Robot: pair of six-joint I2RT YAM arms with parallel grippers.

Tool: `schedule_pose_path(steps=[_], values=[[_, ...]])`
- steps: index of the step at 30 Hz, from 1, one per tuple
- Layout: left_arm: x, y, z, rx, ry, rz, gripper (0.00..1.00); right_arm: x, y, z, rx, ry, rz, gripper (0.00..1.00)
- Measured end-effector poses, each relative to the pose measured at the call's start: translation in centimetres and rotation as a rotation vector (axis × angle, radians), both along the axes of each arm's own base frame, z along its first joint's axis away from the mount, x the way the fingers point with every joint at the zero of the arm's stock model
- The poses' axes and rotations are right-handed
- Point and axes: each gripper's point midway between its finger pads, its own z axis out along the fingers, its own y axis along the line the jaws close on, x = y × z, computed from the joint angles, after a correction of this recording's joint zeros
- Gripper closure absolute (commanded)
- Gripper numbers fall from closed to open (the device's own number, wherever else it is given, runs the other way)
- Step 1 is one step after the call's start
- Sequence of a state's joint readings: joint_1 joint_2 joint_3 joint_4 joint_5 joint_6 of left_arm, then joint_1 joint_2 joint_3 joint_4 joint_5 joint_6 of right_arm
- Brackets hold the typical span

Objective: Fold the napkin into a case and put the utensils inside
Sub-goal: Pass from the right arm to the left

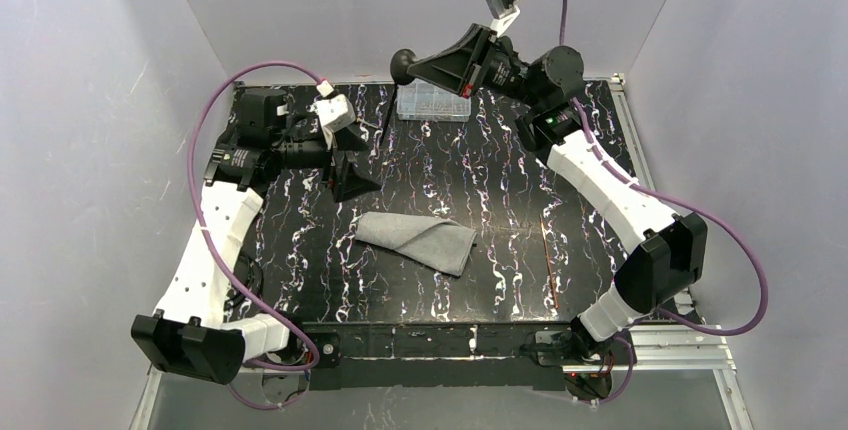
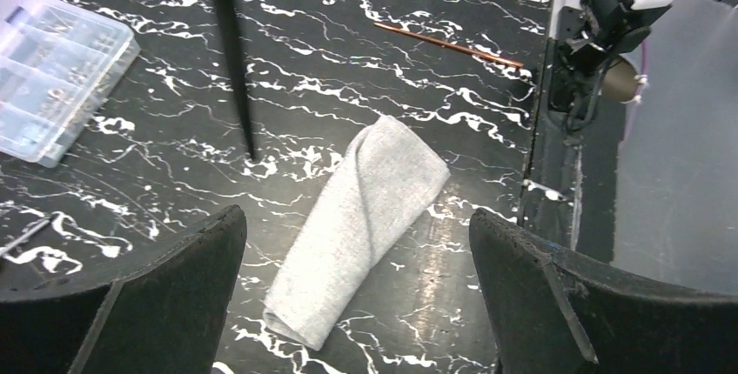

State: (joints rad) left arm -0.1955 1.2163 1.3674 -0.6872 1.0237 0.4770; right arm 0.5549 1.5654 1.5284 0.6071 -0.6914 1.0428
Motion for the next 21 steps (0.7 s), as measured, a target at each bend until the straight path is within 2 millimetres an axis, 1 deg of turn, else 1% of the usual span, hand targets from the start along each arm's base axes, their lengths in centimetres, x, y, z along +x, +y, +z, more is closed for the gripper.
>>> schedule_pose_path(steps=[2, 4, 7, 9, 12, 14, 16, 17, 21], values=[[0.2, 0.1, 0.2, 0.005, -0.033, 0.002, 0.03, -2.0, 0.1, 1.5, 0.036, -0.035, 0.077, 0.99], [0.2, 0.0, 0.4, -0.002, -0.042, -0.006, 0.03, -3.7, 0.2, 2.5, 0.055, -0.067, 0.141, 0.99], [-0.3, -0.3, 0.9, -0.023, -0.043, -0.032, 0.04, -5.9, 0.3, 3.0, 0.061, -0.093, 0.224, 0.99], [-0.7, -0.4, 1.4, -0.039, -0.051, -0.049, 0.04, -6.6, 0.2, 3.0, 0.056, -0.098, 0.255, 0.99], [-1.6, -0.4, 2.4, -0.067, -0.066, -0.070, 0.05, -7.1, 0.1, 2.8, 0.046, -0.097, 0.283, 0.99], [-2.3, -0.4, 3.5, -0.095, -0.077, -0.091, 0.09, -7.3, 0.1, 2.7, 0.041, -0.100, 0.295, 0.99], [-3.2, -0.6, 5.0, -0.132, -0.093, -0.131, 0.19, -7.6, 0.0, 2.7, 0.039, -0.100, 0.307, 0.99], [-3.4, -0.6, 5.3, -0.140, -0.096, -0.139, 0.21, -7.7, 0.1, 2.7, 0.040, -0.100, 0.313, 0.99], [-4.6, -1.0, 6.7, -0.190, -0.081, -0.201, 0.24, -8.9, -0.1, 3.4, 0.069, -0.117, 0.345, 0.99]])
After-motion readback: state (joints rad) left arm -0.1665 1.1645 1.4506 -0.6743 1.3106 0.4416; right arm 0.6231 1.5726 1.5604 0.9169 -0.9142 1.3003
